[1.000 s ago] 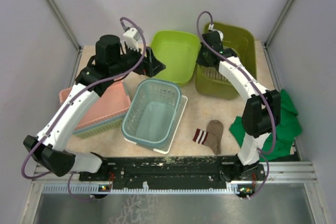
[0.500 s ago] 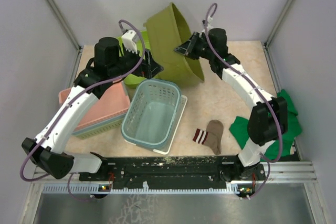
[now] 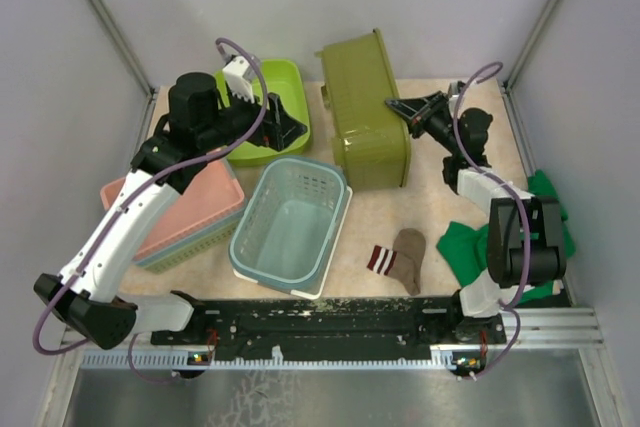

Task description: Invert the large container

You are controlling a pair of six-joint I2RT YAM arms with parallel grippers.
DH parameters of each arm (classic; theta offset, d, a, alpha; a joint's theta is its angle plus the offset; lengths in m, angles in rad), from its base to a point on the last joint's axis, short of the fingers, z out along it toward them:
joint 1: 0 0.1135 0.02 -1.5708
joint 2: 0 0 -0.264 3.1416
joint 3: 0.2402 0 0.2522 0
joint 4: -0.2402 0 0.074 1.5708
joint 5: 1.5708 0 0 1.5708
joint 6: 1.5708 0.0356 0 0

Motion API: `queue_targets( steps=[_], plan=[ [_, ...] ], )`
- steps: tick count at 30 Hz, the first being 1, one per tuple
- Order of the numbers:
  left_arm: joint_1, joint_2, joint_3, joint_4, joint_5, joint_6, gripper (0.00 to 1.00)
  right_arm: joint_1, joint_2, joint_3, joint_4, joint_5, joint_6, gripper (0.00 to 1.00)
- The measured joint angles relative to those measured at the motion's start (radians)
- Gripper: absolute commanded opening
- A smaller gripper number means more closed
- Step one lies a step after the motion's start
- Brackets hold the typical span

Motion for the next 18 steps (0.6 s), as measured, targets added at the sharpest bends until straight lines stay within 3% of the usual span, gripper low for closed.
queue_targets(
  steps=[6, 10, 14, 18],
  plan=[
    [0.000, -0.002, -0.016, 0.000, 0.004, 0.000, 0.99, -0.088, 0.004, -0.159, 0.316, -0.025, 0.223, 0.00],
    [0.000, -0.005, -0.027, 0.000, 0.005, 0.000, 0.99, -0.172, -0.010, -0.233, 0.389, -0.023, 0.271, 0.01],
    [0.000, -0.008, -0.035, 0.001, 0.009, -0.001, 0.99, -0.256, -0.089, -0.254, 0.244, -0.021, 0.185, 0.22],
    [0.000, -0.008, -0.039, 0.000, 0.019, -0.001, 0.99, -0.313, -0.170, -0.251, -0.007, -0.004, 0.031, 0.23]
  ],
)
